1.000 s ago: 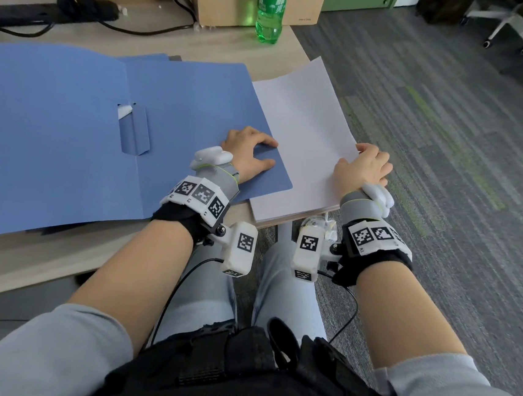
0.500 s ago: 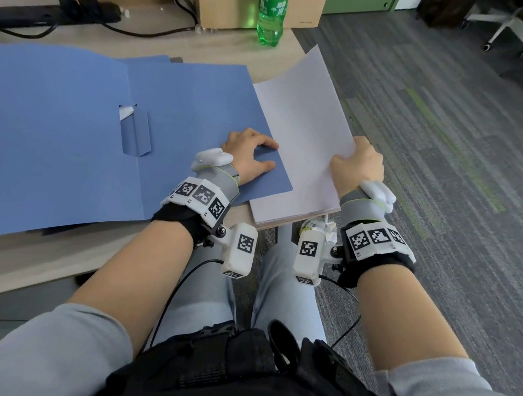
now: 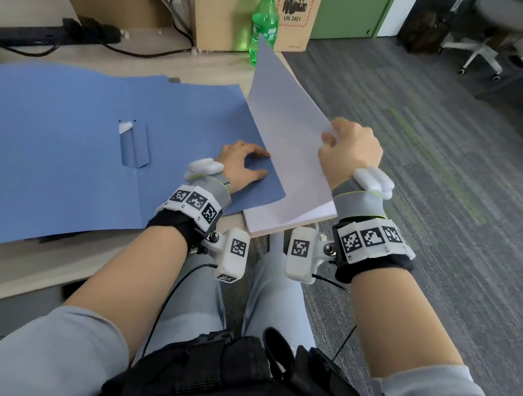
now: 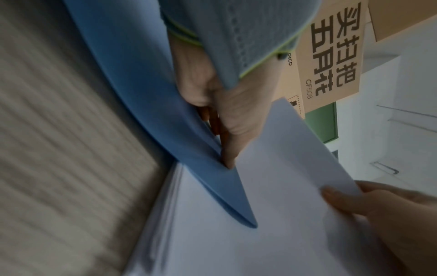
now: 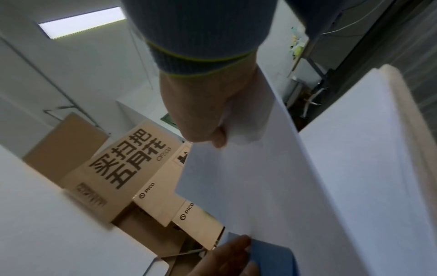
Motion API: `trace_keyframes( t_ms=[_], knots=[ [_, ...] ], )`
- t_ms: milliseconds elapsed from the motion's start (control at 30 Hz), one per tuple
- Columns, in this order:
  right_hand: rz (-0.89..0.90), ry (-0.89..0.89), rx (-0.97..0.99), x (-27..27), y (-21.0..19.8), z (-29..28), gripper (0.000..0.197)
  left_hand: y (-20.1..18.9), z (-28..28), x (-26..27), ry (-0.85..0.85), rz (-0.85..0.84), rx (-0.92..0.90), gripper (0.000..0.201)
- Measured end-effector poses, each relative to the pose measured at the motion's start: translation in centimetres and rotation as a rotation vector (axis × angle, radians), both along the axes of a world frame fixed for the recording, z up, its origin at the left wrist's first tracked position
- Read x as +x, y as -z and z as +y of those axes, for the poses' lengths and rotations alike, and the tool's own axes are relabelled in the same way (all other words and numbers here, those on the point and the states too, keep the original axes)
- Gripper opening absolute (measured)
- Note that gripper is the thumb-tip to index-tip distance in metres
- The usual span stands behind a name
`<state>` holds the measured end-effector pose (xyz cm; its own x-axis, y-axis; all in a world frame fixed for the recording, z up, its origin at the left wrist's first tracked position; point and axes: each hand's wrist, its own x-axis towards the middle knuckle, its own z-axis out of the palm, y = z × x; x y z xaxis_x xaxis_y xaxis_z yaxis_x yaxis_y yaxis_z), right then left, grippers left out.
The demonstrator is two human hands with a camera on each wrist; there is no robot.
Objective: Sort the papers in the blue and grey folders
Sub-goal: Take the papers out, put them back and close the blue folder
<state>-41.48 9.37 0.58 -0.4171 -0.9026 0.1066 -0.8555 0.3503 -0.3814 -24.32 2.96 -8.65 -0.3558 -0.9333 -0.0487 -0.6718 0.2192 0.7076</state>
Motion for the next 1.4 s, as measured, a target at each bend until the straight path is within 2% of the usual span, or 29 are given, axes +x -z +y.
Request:
trace_keyframes(
  t_ms=[100,233,367,433,533,567,667,700,767,833,933,1067,1200,1267,1367,1400],
  knots=[
    [0.076,-0.014,-0.045,0.3,-1.7,0.8,0.020,-0.1,0.0,0.3,0.017,0.050,0.020,0.040],
    [0.070,0.050,-0.160,0.4,-4.0,2.2,0.021,-0.3,0.1,0.5,0.008,0.116,0.077,0.033],
    [-0.059,0.107,-0.347,1.3,-5.7,2.9,0.024,-1.5,0.4,0.6,-0.055,0.223,0.188,0.037],
    [-0.165,0.105,-0.465,1.6,-5.7,2.8,0.026,-2.6,0.2,1.1,-0.138,0.352,0.241,0.054],
    [-0.317,0.070,-0.594,2.1,-5.4,2.5,0.019,-4.2,0.2,2.5,-0.179,0.525,0.289,0.058],
    [-0.371,0.043,-0.642,2.4,-5.2,2.5,0.015,-4.6,0.0,3.2,-0.173,0.544,0.274,0.056],
    [-0.576,-0.054,-0.736,3.4,-4.7,2.1,0.008,-7.1,0.2,5.2,-0.277,0.596,0.020,0.021],
    [-0.652,-0.088,-0.730,3.6,-4.4,1.8,0.010,-7.8,0.1,6.0,-0.298,0.691,-0.058,0.016],
    [-0.784,-0.148,-0.647,4.3,-3.7,1.2,0.015,-9.1,0.2,7.7,-0.329,0.862,-0.139,0.029],
    [-0.873,-0.189,-0.530,4.6,-2.8,0.6,0.009,-10.0,0.9,8.8,-0.316,0.874,-0.147,0.035],
    [-1.023,-0.205,-0.388,5.2,-1.0,0.1,0.019,-9.9,1.7,9.8,-0.263,0.801,-0.053,0.049],
    [-1.178,-0.194,-0.348,5.8,0.3,-0.2,0.016,-9.3,2.4,10.4,-0.319,0.765,0.020,0.018],
    [-1.249,-0.233,-0.404,6.4,-0.6,-1.1,0.015,-10.5,1.6,11.4,-0.420,0.850,-0.033,0.013],
    [-1.271,-0.258,-0.389,6.7,-0.6,-1.2,0.015,-10.4,1.4,11.9,-0.432,0.836,-0.030,0.012],
    [-1.286,-0.227,-0.366,7.8,0.5,-1.1,0.018,-8.8,2.0,12.1,-0.413,0.831,0.040,0.016],
    [-1.271,-0.208,-0.379,8.3,0.8,-1.2,0.018,-8.2,2.2,12.1,-0.415,0.832,0.069,0.013]
  ],
)
